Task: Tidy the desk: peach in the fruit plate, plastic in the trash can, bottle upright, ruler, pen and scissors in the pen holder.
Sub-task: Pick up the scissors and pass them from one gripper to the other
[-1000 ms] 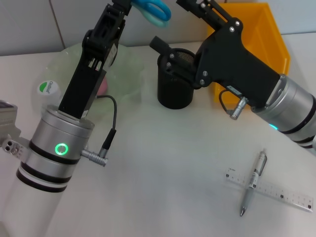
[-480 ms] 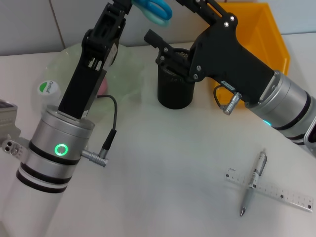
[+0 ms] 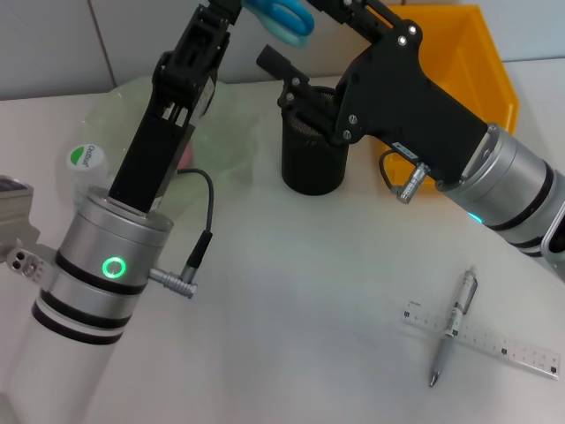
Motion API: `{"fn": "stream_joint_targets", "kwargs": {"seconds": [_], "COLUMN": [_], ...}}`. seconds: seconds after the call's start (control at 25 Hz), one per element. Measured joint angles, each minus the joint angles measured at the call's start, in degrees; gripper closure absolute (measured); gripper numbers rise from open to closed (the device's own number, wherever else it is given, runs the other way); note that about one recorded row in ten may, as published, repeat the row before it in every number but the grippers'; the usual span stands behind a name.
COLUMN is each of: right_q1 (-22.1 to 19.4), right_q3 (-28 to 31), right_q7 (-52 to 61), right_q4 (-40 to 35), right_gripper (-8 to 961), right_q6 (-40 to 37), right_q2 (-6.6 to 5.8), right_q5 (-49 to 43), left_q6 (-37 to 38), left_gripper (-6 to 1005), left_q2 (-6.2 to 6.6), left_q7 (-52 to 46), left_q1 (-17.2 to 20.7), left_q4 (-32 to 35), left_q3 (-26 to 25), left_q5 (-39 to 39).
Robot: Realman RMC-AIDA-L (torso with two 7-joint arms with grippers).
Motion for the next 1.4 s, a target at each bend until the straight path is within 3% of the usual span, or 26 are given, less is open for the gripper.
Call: {"fn": "stream_joint_targets", "kwargs": {"seconds": [0.2, 0.4, 0.64, 1.4], "right_q1": [0.02, 0.06, 0.32, 0.55], "right_q3": [0.0, 0.1, 0.17, 0.25], "right_q7": [0.0, 0.0, 0.0, 0.0], "right_q4": [0.37, 0.37, 0.37, 0.46], "right_gripper": [296, 523, 638, 744], "right_q6": [0.04, -0.04, -0.04, 0.05], "right_q2": [0.0, 0.0, 0.0, 0.06], "right_q5": [0.11, 0.11, 0.11, 0.1], "left_q6": [-0.45, -0.53, -0.57, -1.11], "left_gripper": [744, 744, 743, 742], "left_q2": [0.0, 0.0, 0.0, 0.0], "left_q7": [1.42, 1.46, 1.46, 1.5], "left_q1": [-0.2, -0.16, -0.03, 0.0], "left_q4": [-0.93, -1.0, -0.97, -0.85], "left_q3": [0.33, 0.36, 0.39, -0.49], "left_q5": [0.05, 0.04, 0.01, 1.49]}}
